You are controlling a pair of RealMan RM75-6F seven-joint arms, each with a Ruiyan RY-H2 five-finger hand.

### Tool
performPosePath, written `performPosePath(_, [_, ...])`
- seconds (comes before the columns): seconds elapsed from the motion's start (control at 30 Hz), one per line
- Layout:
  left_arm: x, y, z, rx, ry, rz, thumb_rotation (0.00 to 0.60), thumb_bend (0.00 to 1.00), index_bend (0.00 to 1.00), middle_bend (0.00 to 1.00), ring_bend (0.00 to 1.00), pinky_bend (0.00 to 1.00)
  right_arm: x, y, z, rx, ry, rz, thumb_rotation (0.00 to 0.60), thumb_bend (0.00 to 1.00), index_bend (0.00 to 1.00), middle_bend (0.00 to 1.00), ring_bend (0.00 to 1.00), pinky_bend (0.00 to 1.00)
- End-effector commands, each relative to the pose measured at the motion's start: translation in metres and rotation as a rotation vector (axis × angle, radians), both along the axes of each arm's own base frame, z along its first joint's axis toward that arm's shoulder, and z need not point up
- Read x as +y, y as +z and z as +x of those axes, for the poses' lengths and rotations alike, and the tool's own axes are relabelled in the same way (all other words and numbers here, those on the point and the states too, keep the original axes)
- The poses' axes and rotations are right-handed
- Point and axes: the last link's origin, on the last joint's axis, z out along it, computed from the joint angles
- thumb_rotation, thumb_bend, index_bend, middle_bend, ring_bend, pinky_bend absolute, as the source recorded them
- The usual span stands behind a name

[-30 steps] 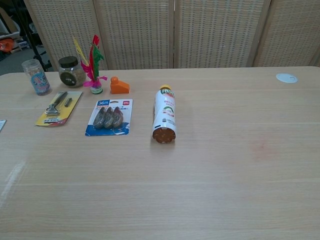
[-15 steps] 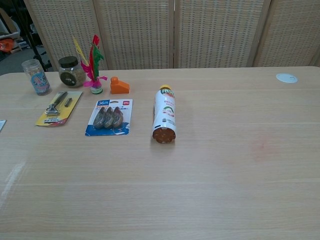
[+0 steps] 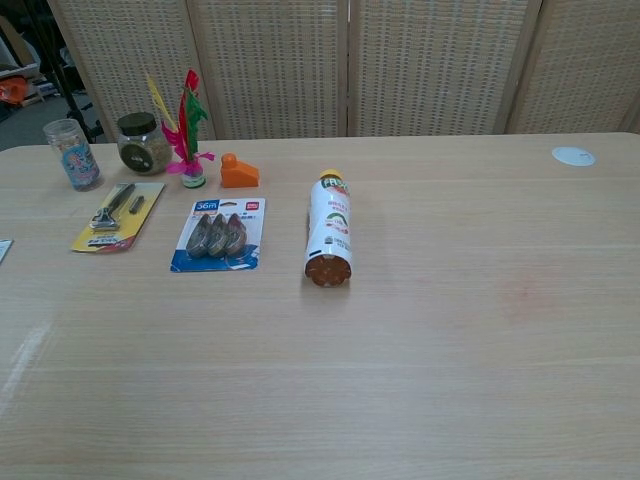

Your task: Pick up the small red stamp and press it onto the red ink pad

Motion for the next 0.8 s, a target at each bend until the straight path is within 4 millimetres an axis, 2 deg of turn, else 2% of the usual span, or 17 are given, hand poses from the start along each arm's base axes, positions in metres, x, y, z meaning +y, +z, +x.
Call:
performPosePath(0.03, [0.023, 0.016, 0.023, -0.041, -0.026, 0.040, 0.600, 0.42, 0.63, 1.00, 0.96, 0.96, 0.000, 0.000, 0.000, 0.001, 0.001, 0.001, 0.600, 0.00, 0.00, 0.00, 0.00, 0.00])
performPosePath(0.13, [0.048, 0.019, 0.034, -0.036, -0.014, 0.046, 0.600, 0.42, 0.63, 1.00, 0.96, 0.96, 0.000, -0.001, 0.000, 0.005, 0.002, 0.005, 0.600, 0.00, 0.00, 0.00, 0.00, 0.00])
performPosePath(0.17, [0.065, 0.018, 0.040, -0.024, -0.012, 0.054, 0.600, 0.42, 0.63, 1.00, 0.96, 0.96, 0.000, -0.002, 0.000, 0.008, 0.002, 0.006, 0.600, 0.00, 0.00, 0.00, 0.00, 0.00])
performPosePath(0.23, [0.084, 0.012, 0.043, -0.003, 0.008, 0.051, 0.600, 0.42, 0.63, 1.00, 0.96, 0.96, 0.000, -0.002, 0.000, 0.009, 0.001, 0.005, 0.600, 0.00, 0.00, 0.00, 0.00, 0.00])
performPosePath(0.37, [0.107, -0.006, 0.045, 0.030, 0.064, 0.000, 0.600, 0.42, 0.63, 1.00, 0.96, 0.96, -0.002, -0.002, -0.001, 0.010, -0.005, 0.007, 0.600, 0.00, 0.00, 0.00, 0.00, 0.00])
performPosePath(0.6, [0.119, -0.033, 0.038, 0.040, 0.126, -0.026, 0.600, 0.42, 0.63, 1.00, 0.96, 0.96, -0.003, -0.003, -0.002, 0.009, -0.008, 0.010, 0.600, 0.00, 0.00, 0.00, 0.00, 0.00])
performPosePath(0.8, [0.125, -0.044, 0.023, 0.069, 0.183, -0.023, 0.600, 0.42, 0.63, 1.00, 0.96, 0.96, -0.002, -0.002, -0.001, 0.001, -0.005, 0.008, 0.600, 0.00, 0.00, 0.00, 0.00, 0.00])
